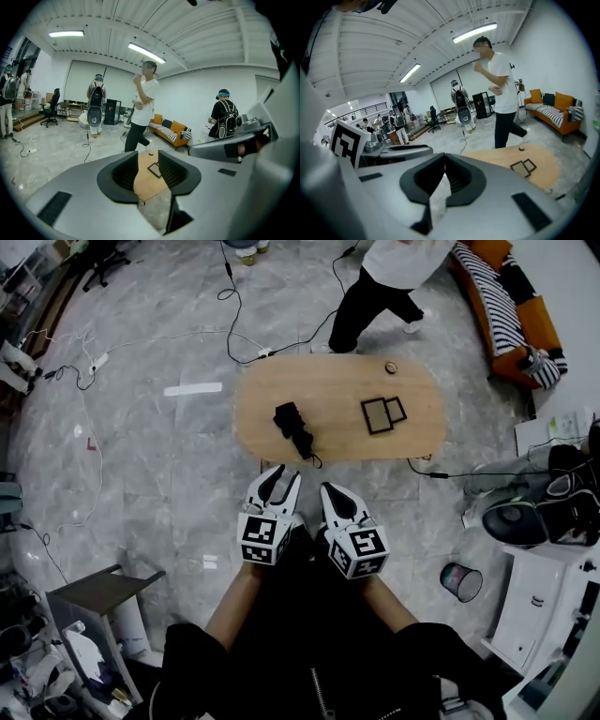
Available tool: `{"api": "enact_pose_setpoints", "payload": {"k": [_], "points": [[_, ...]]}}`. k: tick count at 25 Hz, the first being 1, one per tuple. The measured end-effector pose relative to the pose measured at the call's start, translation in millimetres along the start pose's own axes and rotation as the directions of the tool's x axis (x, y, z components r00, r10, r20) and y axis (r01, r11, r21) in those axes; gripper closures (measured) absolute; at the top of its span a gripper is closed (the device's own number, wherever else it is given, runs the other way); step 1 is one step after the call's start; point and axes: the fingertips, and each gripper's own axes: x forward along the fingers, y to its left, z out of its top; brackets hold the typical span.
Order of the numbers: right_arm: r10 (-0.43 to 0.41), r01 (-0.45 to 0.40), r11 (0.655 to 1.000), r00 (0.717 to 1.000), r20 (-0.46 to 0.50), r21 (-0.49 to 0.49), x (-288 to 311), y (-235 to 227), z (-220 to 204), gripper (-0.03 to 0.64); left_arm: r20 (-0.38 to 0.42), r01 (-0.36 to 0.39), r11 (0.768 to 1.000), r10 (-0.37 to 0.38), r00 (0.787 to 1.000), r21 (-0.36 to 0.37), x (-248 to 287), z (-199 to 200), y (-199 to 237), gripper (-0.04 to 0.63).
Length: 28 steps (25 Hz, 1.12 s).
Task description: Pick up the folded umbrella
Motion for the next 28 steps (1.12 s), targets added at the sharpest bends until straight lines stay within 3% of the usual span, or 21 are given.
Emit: {"api": "enact_pose_setpoints", "payload": {"k": [2,5,9,17,28], "points": [[-0.007,0.007,1.0,1.0,0.002,0.007,0.6,-2.7,-1.0,0.606,0.001,-0.001,1.0,0.001,1.0,0.004,3.9,-0.6,0.8,0.435],[-0.011,0.011,1.0,1.0,-0.006,0.021,2.2,-8.8,-5.9,0.606,0.013,-0.008,1.0,0.008,1.0,0.002,13.2,-1.7,3.1,0.323],[-0.004,0.005,1.0,1.0,-0.02,0.026,9.8,-22.1,-5.3,0.606,0.028,-0.036,0.999,0.037,0.999,-0.028,26.5,3.2,8.7,0.265],[0.033,-0.033,0.999,0.999,-0.031,0.002,36.9,-44.0,15.8,0.606,0.073,-0.078,0.992,0.085,0.994,-0.1,54.7,8.1,26.3,0.239],[0.039,-0.04,0.999,0.997,-0.071,-0.011,68.2,-84.1,28.4,0.606,-0.022,-0.154,0.978,0.152,0.988,-0.144,110.1,-13.9,48.5,0.238]]}}
